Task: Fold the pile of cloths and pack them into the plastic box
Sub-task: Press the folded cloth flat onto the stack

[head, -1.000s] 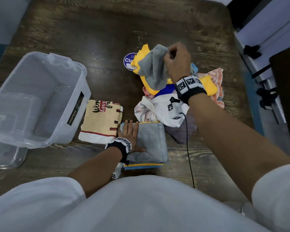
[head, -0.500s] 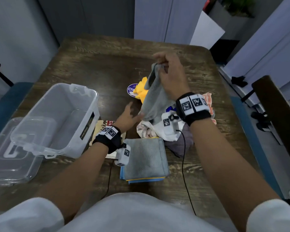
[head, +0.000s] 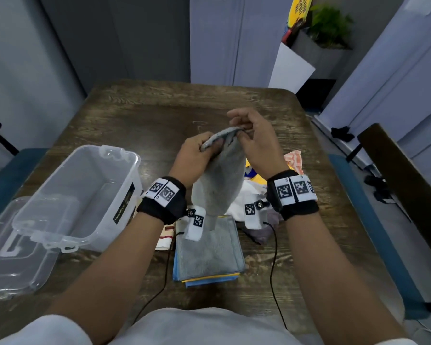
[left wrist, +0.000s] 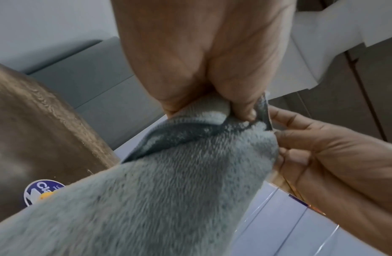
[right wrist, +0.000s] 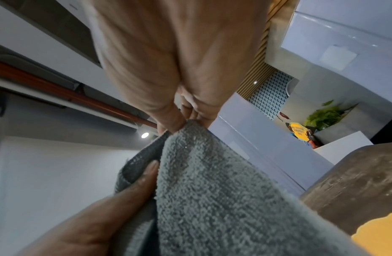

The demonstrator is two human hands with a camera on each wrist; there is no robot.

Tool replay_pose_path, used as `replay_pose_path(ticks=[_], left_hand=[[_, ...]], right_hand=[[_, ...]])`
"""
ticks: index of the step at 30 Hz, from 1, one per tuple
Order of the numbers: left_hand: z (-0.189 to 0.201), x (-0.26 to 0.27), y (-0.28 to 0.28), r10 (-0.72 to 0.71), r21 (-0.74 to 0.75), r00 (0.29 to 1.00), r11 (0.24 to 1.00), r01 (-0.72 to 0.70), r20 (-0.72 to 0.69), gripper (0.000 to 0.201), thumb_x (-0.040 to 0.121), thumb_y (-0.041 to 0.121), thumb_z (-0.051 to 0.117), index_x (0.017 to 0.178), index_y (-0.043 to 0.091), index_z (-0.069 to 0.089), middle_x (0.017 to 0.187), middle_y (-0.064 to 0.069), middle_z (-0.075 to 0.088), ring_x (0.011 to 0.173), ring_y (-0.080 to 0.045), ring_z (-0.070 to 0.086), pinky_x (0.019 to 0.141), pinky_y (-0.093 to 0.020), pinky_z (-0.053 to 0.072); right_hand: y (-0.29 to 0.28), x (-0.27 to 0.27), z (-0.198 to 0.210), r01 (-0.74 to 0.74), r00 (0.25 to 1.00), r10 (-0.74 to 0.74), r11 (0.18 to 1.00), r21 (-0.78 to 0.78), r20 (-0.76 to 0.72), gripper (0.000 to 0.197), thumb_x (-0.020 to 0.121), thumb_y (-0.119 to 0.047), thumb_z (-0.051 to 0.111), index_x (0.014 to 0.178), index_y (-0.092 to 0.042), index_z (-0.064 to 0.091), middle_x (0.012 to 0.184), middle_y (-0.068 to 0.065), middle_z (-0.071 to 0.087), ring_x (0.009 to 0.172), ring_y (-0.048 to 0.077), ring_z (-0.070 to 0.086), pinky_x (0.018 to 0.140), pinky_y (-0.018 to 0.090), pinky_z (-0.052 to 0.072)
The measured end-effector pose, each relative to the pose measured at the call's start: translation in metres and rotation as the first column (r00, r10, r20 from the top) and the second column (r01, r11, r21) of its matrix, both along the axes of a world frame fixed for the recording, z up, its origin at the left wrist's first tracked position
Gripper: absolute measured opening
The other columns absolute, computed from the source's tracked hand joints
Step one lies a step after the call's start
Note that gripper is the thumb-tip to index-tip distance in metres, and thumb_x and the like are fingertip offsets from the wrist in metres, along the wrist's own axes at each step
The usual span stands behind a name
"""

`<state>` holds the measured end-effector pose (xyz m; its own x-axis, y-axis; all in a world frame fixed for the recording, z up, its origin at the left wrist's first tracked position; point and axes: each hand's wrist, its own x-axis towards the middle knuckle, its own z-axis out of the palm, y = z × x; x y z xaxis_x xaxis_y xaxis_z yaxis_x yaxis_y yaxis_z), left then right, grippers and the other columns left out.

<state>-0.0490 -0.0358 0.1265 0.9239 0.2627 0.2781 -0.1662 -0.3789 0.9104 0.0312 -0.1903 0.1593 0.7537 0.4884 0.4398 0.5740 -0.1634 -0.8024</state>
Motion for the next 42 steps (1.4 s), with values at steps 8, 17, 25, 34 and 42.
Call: replay_pose_path(ticks=[8,17,25,34,42], left_hand=[[0.030,-0.001,0.000,0.167,-0.088,0.977,0.984,-0.156,0.130,0.008,0.097,0.019,0.065,0.093,0.012,0.066,0.079,0.012,0.065,0.073,-0.002,0.058,0.068,-0.023,0.047],[0.030,0.007,0.042,0.346,0.005,0.929,0.937,-0.350,0.130,0.032,0.093,0.038,0.069,0.080,0.009,0.060,0.065,0.009,0.049,0.059,-0.004,0.038,0.055,-0.024,0.034],[0.012,-0.002,0.087,0.487,0.211,0.867,0.841,-0.499,0.110,0.009,0.096,0.021,0.063,0.096,0.018,0.071,0.091,0.003,0.071,0.085,-0.009,0.061,0.081,-0.026,0.046],[0.005,-0.005,0.087,0.536,0.189,0.843,0.825,-0.532,0.034,0.017,0.102,0.027,0.054,0.107,0.010,0.055,0.094,0.003,0.060,0.083,-0.012,0.054,0.071,-0.025,0.040],[-0.002,-0.009,0.093,0.256,0.177,0.963,0.955,-0.239,-0.083,0.014,0.095,0.021,0.068,0.102,0.013,0.058,0.090,0.009,0.059,0.078,-0.001,0.053,0.064,-0.004,0.039]], right_hand=[[-0.010,-0.026,-0.022,0.070,0.994,-0.061,0.993,0.099,-0.093,0.020,0.100,-0.017,0.060,0.120,-0.020,0.064,0.093,-0.013,0.063,0.086,0.001,0.060,0.073,0.023,0.050],[-0.025,-0.015,-0.056,-0.007,0.987,-0.019,0.987,-0.161,-0.162,0.014,0.099,-0.028,0.063,0.093,-0.016,0.068,0.082,-0.003,0.070,0.076,0.012,0.065,0.069,0.038,0.051],[-0.048,-0.005,-0.052,0.069,0.979,-0.093,0.988,-0.137,-0.181,0.047,0.093,-0.044,0.063,0.062,-0.011,0.051,0.048,-0.015,0.040,0.048,0.002,0.035,0.050,0.019,0.027],[-0.058,0.018,-0.058,0.089,0.988,-0.136,0.898,-0.431,-0.079,0.010,0.095,-0.009,0.064,0.092,-0.017,0.070,0.081,-0.009,0.065,0.075,0.003,0.058,0.065,0.009,0.039],[-0.058,0.031,-0.057,0.525,0.849,-0.482,0.724,-0.447,0.218,0.026,0.095,-0.004,0.054,0.105,-0.019,0.073,0.106,0.010,0.052,0.108,0.034,0.048,0.091,0.039,0.035]])
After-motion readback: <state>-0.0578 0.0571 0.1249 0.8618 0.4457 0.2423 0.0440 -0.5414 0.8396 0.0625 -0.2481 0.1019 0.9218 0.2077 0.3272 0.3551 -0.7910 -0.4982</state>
